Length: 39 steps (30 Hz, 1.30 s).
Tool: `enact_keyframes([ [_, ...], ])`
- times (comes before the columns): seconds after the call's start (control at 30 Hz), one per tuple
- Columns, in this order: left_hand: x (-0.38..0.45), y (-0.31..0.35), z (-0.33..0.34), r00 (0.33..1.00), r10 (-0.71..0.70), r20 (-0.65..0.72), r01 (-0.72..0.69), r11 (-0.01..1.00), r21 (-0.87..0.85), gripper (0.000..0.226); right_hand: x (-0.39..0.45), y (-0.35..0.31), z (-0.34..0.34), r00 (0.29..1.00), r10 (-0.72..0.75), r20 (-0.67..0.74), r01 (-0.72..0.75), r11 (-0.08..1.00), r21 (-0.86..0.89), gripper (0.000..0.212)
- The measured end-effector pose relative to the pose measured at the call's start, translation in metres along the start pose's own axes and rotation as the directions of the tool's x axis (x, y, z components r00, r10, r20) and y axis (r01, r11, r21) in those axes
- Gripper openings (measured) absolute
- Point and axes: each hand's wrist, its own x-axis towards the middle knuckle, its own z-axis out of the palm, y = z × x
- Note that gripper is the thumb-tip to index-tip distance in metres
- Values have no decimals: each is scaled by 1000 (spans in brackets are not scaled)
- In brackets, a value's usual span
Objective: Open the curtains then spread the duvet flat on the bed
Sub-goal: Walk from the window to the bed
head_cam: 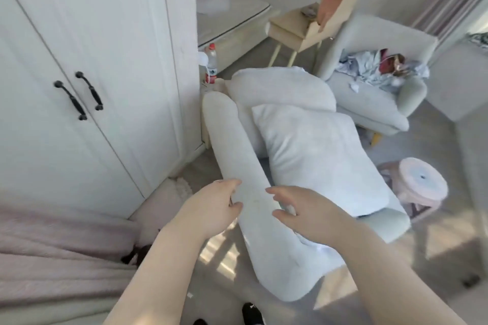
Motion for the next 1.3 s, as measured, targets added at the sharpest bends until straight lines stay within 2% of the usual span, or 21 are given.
enact_keyframes([
  [0.13, 16, 53, 63, 982, 51, 180, -68, 994, 88, 55, -46, 89, 15, 974, 224, -34, -222, 974, 41, 42],
  [0.3, 33, 115, 123, 957, 53, 285, -100, 983, 153, 48, -97, 191, 35, 929, 354, 112, -368, 917, 154, 48],
  [0.4, 43, 157, 153, 946, -1, 324, -67, 978, 197, 53, -124, 247, 34, 915, 377, 143, -403, 870, 285, 49],
  [0.53, 80, 252, 204, 936, 12, 353, -88, 976, 199, 53, -152, 348, 9, 901, 426, 86, -420, 801, 427, 50],
  [0.67, 116, 327, 251, 929, 34, 369, -134, 959, 251, 52, -171, 427, -14, 899, 433, 68, -415, 791, 449, 50],
  [0.83, 168, 421, 319, 900, 66, 431, -195, 945, 264, 50, -209, 529, -42, 852, 521, 42, -469, 727, 502, 52],
  [0.9, 181, 442, 329, 891, 94, 444, -241, 928, 286, 50, -213, 542, -50, 850, 526, 24, -471, 740, 479, 54],
  [1.0, 229, 520, 385, 833, 171, 527, -366, 884, 292, 53, -242, 608, -66, 805, 593, 0, -495, 673, 549, 52],
  [1.2, 302, 628, 454, 730, 273, 627, -514, 824, 239, 51, -263, 684, -104, 756, 650, -79, -469, 622, 628, 43],
  [1.3, 354, 694, 510, 627, 325, 708, -633, 742, 221, 46, -269, 754, -123, 701, 710, -72, -502, 562, 657, 41],
])
